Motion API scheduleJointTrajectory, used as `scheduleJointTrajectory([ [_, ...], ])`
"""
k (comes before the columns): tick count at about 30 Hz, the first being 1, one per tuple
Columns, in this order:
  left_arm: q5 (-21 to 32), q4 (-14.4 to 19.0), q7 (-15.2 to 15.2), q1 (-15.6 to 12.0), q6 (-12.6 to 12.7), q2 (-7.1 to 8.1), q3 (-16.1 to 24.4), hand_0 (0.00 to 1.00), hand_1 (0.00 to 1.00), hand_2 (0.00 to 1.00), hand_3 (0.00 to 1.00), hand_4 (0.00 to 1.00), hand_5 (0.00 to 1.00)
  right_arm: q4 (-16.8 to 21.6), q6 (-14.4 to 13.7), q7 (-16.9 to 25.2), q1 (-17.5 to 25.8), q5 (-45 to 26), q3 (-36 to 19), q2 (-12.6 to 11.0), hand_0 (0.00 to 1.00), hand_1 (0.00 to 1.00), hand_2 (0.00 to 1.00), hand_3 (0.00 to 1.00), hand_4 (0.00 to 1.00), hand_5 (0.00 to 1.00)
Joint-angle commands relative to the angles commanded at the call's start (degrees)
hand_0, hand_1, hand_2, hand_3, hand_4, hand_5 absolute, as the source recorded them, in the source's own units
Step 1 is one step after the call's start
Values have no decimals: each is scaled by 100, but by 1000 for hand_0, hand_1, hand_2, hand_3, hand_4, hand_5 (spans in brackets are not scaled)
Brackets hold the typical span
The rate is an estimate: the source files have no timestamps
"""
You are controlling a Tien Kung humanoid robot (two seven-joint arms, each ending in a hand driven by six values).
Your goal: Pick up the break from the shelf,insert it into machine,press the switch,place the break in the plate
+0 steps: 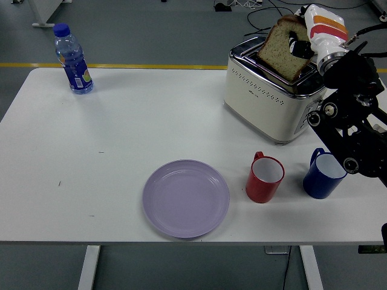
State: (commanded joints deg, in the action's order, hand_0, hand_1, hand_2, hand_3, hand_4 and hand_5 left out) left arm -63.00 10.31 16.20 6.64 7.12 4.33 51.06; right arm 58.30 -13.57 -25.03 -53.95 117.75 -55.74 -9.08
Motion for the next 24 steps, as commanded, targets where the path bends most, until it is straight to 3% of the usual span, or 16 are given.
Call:
scheduleJointTrajectory([
  [2,6,0,0,2,1,-1,0,652,571,593,606,323,962,-83,83,18,-37,-2,30,34,285,323,398,508,378,2],
  [3,8,0,1,3,0,-1,-3,652,573,594,606,323,962,-141,191,5,-64,24,50,62,353,434,504,581,553,9],
  [8,28,0,-2,5,5,-1,-10,652,573,594,606,323,962,-308,506,23,-128,65,87,147,353,434,504,581,553,9],
  [9,30,0,-2,5,6,0,-10,652,574,595,606,323,960,-324,533,31,-132,59,88,156,712,684,764,823,683,96],
  [14,26,0,-3,6,6,1,-9,652,574,595,606,323,960,-403,657,128,-136,-49,83,191,712,684,764,823,683,96],
  [15,28,0,-3,5,7,0,-6,652,574,596,606,323,958,-410,670,142,-136,-60,81,193,875,815,968,970,746,134],
  [24,49,0,-10,15,12,0,-9,652,575,596,606,323,959,-384,533,294,-94,-207,35,180,896,842,982,995,768,154],
])
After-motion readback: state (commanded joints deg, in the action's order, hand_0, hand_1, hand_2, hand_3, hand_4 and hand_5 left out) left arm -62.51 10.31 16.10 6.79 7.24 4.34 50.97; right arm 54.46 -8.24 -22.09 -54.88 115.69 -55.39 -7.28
